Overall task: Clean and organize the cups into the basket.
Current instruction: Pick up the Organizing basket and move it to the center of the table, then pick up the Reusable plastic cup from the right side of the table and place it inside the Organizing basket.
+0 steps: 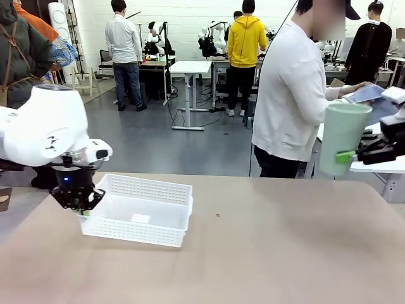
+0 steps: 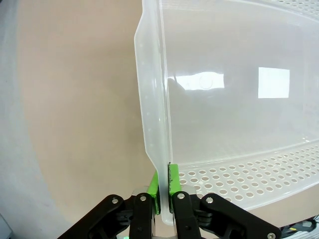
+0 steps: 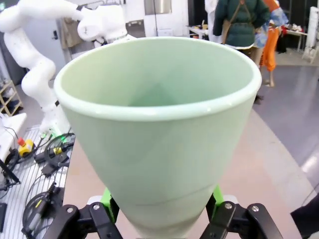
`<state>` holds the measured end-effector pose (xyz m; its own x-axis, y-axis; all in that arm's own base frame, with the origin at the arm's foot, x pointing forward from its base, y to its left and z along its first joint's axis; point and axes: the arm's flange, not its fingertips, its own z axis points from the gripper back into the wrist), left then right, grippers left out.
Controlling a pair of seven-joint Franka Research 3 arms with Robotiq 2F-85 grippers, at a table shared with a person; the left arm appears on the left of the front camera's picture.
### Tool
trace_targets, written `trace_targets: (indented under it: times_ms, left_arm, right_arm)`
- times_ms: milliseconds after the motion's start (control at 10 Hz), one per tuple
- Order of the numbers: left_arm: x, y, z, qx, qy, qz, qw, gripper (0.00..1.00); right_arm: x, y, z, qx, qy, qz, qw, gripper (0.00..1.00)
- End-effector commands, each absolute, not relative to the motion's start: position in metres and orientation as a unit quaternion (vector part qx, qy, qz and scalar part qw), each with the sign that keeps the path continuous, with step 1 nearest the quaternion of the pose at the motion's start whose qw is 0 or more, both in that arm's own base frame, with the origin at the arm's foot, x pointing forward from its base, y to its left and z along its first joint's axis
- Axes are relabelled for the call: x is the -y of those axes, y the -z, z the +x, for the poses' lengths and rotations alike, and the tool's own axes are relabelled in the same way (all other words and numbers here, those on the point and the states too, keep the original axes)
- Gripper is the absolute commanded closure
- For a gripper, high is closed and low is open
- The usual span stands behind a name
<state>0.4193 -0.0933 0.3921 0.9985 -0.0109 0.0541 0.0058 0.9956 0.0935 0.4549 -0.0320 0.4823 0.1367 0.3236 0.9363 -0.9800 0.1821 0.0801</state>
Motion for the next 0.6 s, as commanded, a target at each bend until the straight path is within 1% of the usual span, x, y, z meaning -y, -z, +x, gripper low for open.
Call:
trace_targets:
  times_ms: [0,100,200,500]
  left_arm:
    - [0.128,-0.395,0.429,0.024,-0.006,0.061,0.998,1.00]
    - [0.146,-0.396,0.429,0.025,-0.006,0.065,0.998,1.00]
    - [0.164,-0.397,0.429,0.025,-0.004,0.066,0.998,1.00]
    - [0.209,-0.398,0.431,0.025,0.013,0.060,0.998,1.00]
  right_arm:
    - [0.043,-0.502,0.454,0.432,-0.481,0.391,0.655,0.79]
    - [0.046,-0.510,0.452,0.433,-0.482,0.388,0.655,0.79]
    - [0.040,-0.498,0.452,0.427,-0.497,0.386,0.650,0.79]
    - [0.040,-0.498,0.452,0.427,-0.497,0.386,0.650,0.79]
